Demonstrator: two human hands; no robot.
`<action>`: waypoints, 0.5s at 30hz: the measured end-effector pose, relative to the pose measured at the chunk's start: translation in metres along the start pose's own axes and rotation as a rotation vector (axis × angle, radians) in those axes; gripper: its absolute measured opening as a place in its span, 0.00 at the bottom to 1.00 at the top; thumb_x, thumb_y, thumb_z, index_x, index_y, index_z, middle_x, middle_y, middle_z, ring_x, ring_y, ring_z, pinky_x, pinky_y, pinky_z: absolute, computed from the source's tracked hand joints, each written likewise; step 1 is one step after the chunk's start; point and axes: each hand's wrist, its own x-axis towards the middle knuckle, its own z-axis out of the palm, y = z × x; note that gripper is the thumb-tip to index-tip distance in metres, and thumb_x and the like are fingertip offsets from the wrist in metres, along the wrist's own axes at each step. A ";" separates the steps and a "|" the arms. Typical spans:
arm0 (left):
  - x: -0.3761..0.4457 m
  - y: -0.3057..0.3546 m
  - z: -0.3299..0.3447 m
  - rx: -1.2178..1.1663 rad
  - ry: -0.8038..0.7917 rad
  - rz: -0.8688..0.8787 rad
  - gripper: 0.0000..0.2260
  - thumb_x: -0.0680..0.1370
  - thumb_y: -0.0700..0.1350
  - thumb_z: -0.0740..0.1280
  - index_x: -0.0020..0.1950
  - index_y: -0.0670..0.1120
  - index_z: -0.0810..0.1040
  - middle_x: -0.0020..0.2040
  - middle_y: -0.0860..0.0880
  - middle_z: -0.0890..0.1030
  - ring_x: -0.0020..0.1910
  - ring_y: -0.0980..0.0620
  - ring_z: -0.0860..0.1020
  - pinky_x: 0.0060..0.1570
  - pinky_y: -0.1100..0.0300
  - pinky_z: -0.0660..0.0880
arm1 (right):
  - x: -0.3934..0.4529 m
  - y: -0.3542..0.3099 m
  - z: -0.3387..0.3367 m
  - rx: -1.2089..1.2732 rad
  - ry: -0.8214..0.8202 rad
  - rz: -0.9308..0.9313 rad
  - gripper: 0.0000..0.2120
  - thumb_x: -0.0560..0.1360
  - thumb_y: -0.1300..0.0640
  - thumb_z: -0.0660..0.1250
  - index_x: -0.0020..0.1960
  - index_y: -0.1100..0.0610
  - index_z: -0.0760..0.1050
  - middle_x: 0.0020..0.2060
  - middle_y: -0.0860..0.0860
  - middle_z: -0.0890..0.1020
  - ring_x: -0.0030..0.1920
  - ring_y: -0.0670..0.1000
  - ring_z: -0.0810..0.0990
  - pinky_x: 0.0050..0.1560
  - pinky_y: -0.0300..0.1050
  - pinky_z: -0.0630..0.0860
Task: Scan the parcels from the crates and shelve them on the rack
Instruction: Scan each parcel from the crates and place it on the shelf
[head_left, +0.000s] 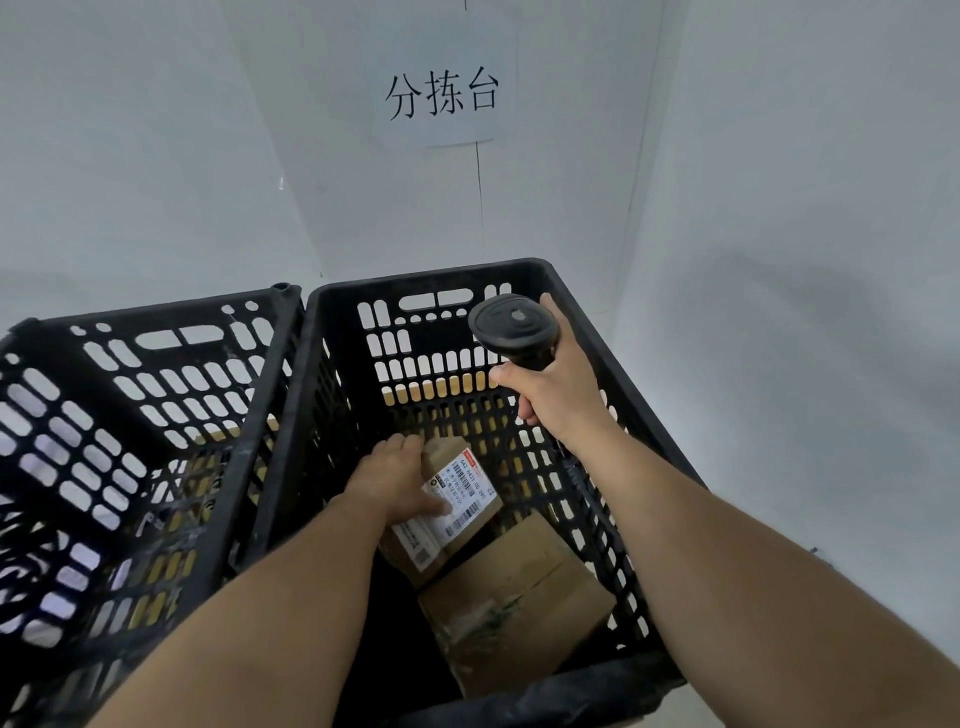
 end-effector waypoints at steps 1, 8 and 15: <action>-0.002 0.000 0.000 -0.002 0.035 -0.006 0.34 0.67 0.58 0.76 0.67 0.48 0.66 0.62 0.50 0.70 0.61 0.51 0.69 0.62 0.53 0.71 | 0.000 0.000 0.000 0.003 -0.002 0.001 0.46 0.73 0.62 0.73 0.80 0.44 0.49 0.67 0.56 0.73 0.24 0.44 0.76 0.30 0.39 0.79; -0.001 -0.005 0.002 -0.153 -0.370 -0.112 0.32 0.65 0.52 0.78 0.61 0.53 0.62 0.65 0.47 0.65 0.61 0.44 0.71 0.57 0.46 0.77 | 0.002 0.001 0.000 0.019 -0.004 0.012 0.46 0.73 0.61 0.73 0.80 0.42 0.49 0.64 0.60 0.76 0.24 0.45 0.76 0.29 0.39 0.78; -0.006 -0.009 -0.018 -0.173 -0.282 -0.146 0.34 0.67 0.48 0.76 0.67 0.53 0.60 0.59 0.45 0.72 0.55 0.45 0.75 0.55 0.48 0.77 | 0.001 -0.005 -0.001 0.050 0.002 0.007 0.46 0.73 0.61 0.73 0.80 0.42 0.49 0.64 0.58 0.76 0.25 0.45 0.76 0.30 0.40 0.78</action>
